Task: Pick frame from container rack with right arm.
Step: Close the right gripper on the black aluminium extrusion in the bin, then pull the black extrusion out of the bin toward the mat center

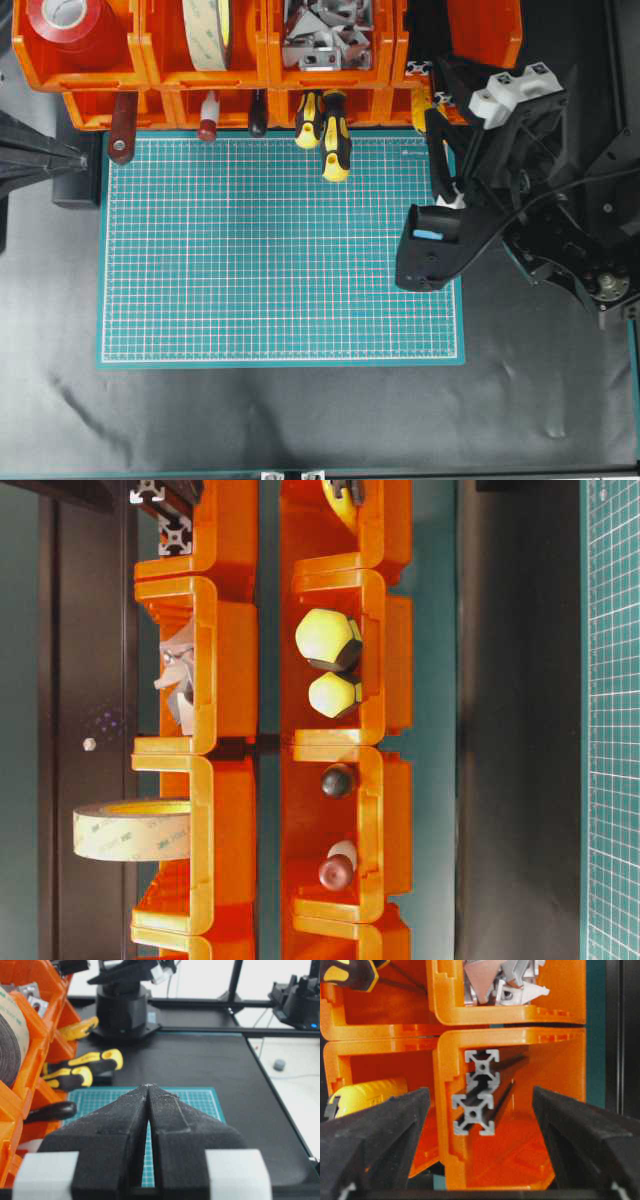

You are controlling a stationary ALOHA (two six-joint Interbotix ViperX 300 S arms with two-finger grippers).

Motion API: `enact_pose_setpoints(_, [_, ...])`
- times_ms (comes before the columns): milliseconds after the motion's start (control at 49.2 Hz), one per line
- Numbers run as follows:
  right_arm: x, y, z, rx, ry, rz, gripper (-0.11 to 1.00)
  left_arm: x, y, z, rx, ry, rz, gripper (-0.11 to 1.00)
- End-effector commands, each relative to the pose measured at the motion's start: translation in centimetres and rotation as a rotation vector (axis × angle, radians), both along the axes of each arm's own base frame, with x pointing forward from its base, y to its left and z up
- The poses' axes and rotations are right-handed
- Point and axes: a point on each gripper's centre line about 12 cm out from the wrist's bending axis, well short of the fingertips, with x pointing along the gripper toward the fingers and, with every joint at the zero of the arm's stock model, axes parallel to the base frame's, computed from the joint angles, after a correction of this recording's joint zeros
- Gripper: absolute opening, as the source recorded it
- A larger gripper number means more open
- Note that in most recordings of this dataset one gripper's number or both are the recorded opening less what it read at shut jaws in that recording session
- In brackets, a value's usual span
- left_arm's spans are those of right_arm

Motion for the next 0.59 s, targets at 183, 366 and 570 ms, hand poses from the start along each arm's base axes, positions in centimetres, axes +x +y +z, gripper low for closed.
enact_pose_setpoints(183, [0.0, 0.0, 0.1, 0.011, -0.002, -0.014, 0.53, -0.1, 0.0, 0.5, -0.001, -0.018, -0.002, 0.0])
enact_pose_setpoints(366, [-0.2, 0.5, 0.5, 0.004, -0.003, -0.016, 0.26, -0.2, 0.0, 0.6, -0.003, -0.023, -0.002, 0.0])
enact_pose_setpoints(570, [-0.8, 1.5, 3.0, -0.05, -0.039, -0.051, 0.26, -0.2, 0.0, 0.6, -0.001, -0.023, -0.002, 0.0])
